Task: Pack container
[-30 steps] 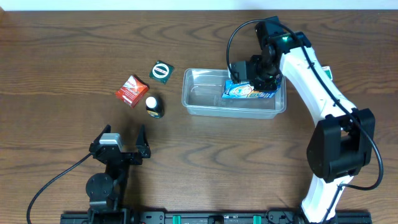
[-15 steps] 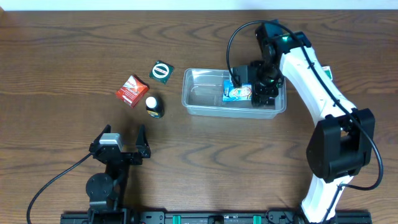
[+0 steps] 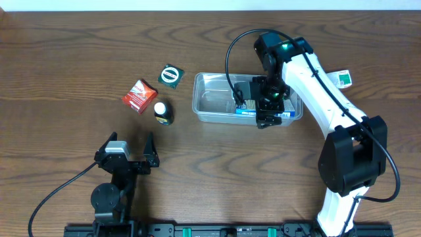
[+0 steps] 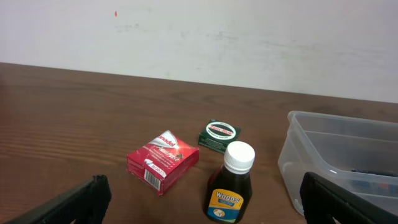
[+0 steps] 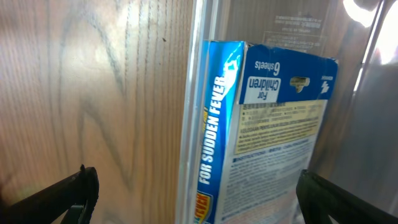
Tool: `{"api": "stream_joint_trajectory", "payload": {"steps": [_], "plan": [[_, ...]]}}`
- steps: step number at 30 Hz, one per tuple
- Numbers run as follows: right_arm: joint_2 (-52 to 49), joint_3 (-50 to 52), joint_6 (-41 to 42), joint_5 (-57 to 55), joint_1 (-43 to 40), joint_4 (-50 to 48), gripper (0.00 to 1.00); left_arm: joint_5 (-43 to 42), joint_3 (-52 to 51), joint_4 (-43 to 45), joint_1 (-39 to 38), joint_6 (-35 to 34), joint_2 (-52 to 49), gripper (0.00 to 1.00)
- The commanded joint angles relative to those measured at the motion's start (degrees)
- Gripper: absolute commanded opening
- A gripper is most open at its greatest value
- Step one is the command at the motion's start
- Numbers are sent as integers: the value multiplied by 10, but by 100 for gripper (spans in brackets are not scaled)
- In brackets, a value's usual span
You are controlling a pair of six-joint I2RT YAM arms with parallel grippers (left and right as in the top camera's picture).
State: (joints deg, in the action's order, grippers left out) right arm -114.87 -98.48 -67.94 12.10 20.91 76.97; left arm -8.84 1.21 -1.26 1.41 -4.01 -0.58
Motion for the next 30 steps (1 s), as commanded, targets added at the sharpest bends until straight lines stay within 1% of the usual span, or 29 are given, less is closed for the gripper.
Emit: {"api": "stream_joint_trajectory", "payload": {"steps": [1, 6, 9, 13, 16, 17, 18, 21, 22, 24, 26, 27, 28, 30], "plan": [[-5, -1, 45, 23, -3, 2, 99, -10, -10, -19, 3, 10, 3, 98], [-5, -21, 92, 36, -16, 2, 99, -10, -10, -19, 3, 10, 3, 98], [-5, -46, 143, 45, -28, 0, 99, -10, -10, -19, 3, 10, 3, 98], [-5, -88, 251, 85, -44, 13, 99, -10, -10, -19, 3, 10, 3, 98], [-5, -97, 370, 120, -48, 14, 99, -10, -10, -19, 3, 10, 3, 98], [-5, -97, 396, 120, -48, 15, 99, -10, -10, -19, 3, 10, 3, 98], [-5, -96, 411, 122, -48, 15, 99, -10, -10, -19, 3, 10, 3, 98], [-5, -92, 411, 117, -43, 21, 99, -10, -10, -19, 3, 10, 3, 98], [-5, -92, 413, 117, -43, 25, 90, -10, -10, -19, 3, 10, 3, 98], [-5, -92, 447, 117, -45, 35, 73, -10, -10, -19, 3, 10, 3, 98], [-5, -92, 484, 117, -48, 48, 49, -10, -10, -19, 3, 10, 3, 98], [-5, -92, 499, 117, -50, 56, 33, -10, -10, -19, 3, 10, 3, 98], [-5, -92, 517, 112, -51, 64, 24, -10, -10, -19, 3, 10, 3, 98], [-5, -90, 547, 88, -51, 70, 19, -10, -10, -19, 3, 10, 3, 98]]}}
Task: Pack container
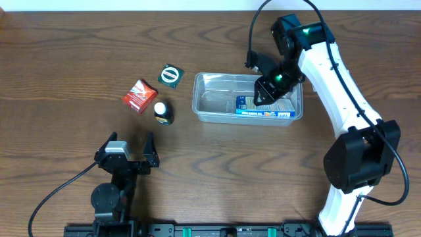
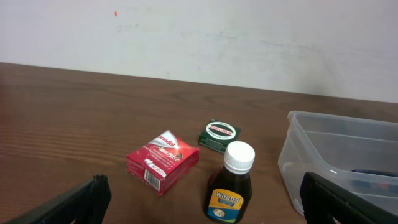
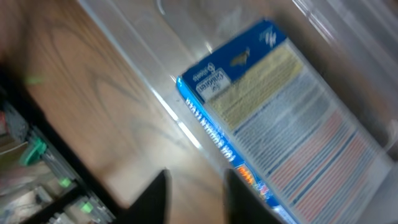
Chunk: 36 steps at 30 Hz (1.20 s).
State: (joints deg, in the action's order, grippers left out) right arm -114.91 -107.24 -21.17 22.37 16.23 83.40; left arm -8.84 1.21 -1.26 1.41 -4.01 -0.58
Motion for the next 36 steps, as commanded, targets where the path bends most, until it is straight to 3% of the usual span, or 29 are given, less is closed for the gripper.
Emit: {"api": "stream_joint_trajectory", "payload": {"steps": [1, 5, 24, 31, 36], "plan": [[-5, -2, 96, -30, -4, 7, 18, -10, -10, -19, 3, 10, 3, 98], [-5, 9, 138, -77, -2, 5, 15, -10, -10, -19, 3, 10, 3, 98], [-5, 156, 164, -87, -2, -126, 12, -10, -10, -19, 3, 10, 3, 98], [-5, 156, 164, -105, -2, -162, 12, -10, -10, -19, 3, 10, 3, 98], [2, 107, 164, -117, -2, -133, 14, -10, -10, -19, 3, 10, 3, 98]]}}
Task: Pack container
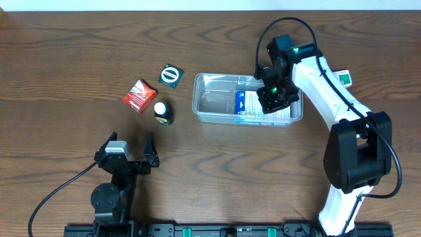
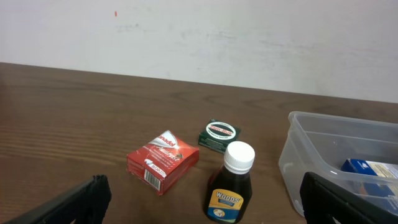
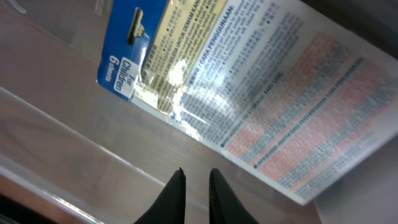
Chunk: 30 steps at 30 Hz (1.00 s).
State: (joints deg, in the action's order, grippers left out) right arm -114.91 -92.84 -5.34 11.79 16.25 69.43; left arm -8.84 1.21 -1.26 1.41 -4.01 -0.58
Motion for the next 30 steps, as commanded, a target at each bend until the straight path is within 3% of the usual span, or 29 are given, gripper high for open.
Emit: {"api": "stream_joint_trajectory", "payload": {"steps": [1, 3, 9, 11, 24, 30], "plan": [[6, -57, 6, -13, -2, 18, 16, -10, -10, -19, 3, 10, 3, 98], [12, -90, 6, -13, -4, 36, 24, -10, -10, -19, 3, 10, 3, 98], [35, -196, 27, -32, -35, 78, 67, -10, -10, -19, 3, 10, 3, 98], [37, -215, 49, -52, -56, 75, 75, -10, -10, -19, 3, 10, 3, 98], [30, -145, 316, -88, -237, -62, 82, -10, -10, -19, 3, 10, 3, 98], [30, -42, 325, -87, -251, -183, 83, -10, -10, -19, 3, 10, 3, 98]]}}
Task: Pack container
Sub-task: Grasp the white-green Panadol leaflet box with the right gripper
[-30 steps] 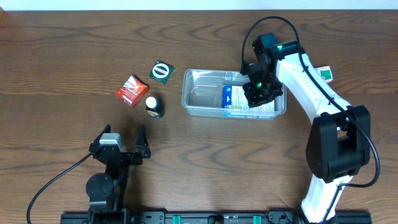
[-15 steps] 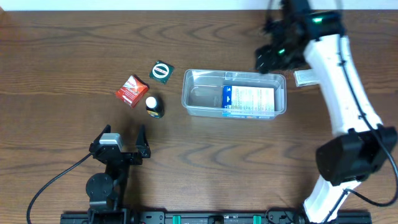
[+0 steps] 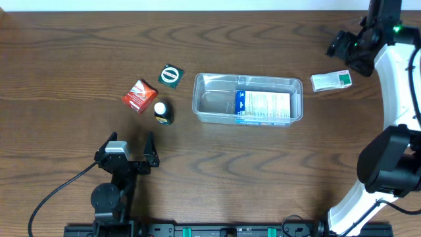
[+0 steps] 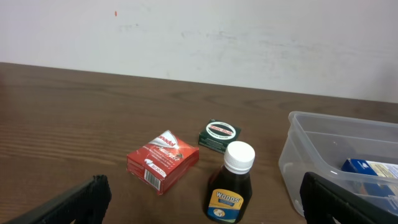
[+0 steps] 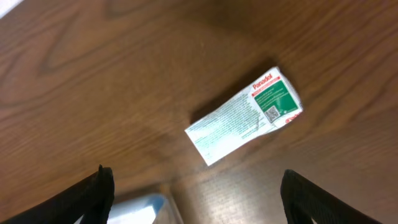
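Observation:
A clear plastic container (image 3: 217, 99) sits mid-table with a blue-and-white box (image 3: 263, 106) lying flat in its right half. A white and green Panadol box (image 5: 244, 116) lies on the wood just right of the container (image 5: 155, 208). My right gripper (image 3: 347, 47) hangs open above that box (image 3: 331, 80), nothing between its fingers (image 5: 93, 193). Left of the container are a red box (image 3: 139, 96), a green box (image 3: 171, 76) and a dark syrup bottle (image 3: 162, 112). My left gripper (image 3: 125, 155) rests open near the front edge, facing the bottle (image 4: 232, 183).
Black cables run from both arms. The rail with the arm bases (image 3: 210, 230) lines the table's front edge. A white wall (image 4: 199, 37) stands behind the table in the left wrist view.
My right gripper was low over the blue box in the container, fingers close together. Now it is open at the far right above the Panadol box. The left arm has not moved.
The blue box stood on edge against the container's near wall, with my right gripper open at it. Then the gripper was at the container's far side, fingers nearly together. Then the box lay flat under it. Now the gripper is open over the Panadol box.

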Tool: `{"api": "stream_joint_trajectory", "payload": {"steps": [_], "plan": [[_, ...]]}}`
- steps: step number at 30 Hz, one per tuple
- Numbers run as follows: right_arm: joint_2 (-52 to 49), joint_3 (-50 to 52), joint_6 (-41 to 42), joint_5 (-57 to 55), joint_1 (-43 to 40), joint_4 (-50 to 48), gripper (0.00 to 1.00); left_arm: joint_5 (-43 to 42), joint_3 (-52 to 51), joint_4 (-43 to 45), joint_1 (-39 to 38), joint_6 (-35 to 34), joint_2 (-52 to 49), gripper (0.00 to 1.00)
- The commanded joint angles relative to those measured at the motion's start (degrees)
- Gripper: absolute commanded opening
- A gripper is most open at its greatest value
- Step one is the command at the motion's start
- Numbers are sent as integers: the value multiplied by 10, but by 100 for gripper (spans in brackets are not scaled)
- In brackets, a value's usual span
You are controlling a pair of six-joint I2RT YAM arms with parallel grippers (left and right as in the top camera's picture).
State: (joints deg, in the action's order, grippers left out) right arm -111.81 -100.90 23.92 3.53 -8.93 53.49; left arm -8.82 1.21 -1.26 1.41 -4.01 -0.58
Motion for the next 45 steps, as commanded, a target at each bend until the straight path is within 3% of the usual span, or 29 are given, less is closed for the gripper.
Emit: {"api": "stream_joint_trajectory", "payload": {"steps": [1, 7, 26, 45], "plan": [[-1, 54, 33, -6, 1, -42, 82, -10, -10, -19, 3, 10, 3, 98], [-27, 94, 91, -15, 1, -88, 73, -10, -10, -19, 3, 10, 3, 98], [-143, 5, 95, -32, -9, -14, 81, -10, -10, -19, 3, 10, 3, 98], [-159, 4, 95, -28, -29, -55, 81, -10, -10, -19, 3, 10, 3, 98]]}}
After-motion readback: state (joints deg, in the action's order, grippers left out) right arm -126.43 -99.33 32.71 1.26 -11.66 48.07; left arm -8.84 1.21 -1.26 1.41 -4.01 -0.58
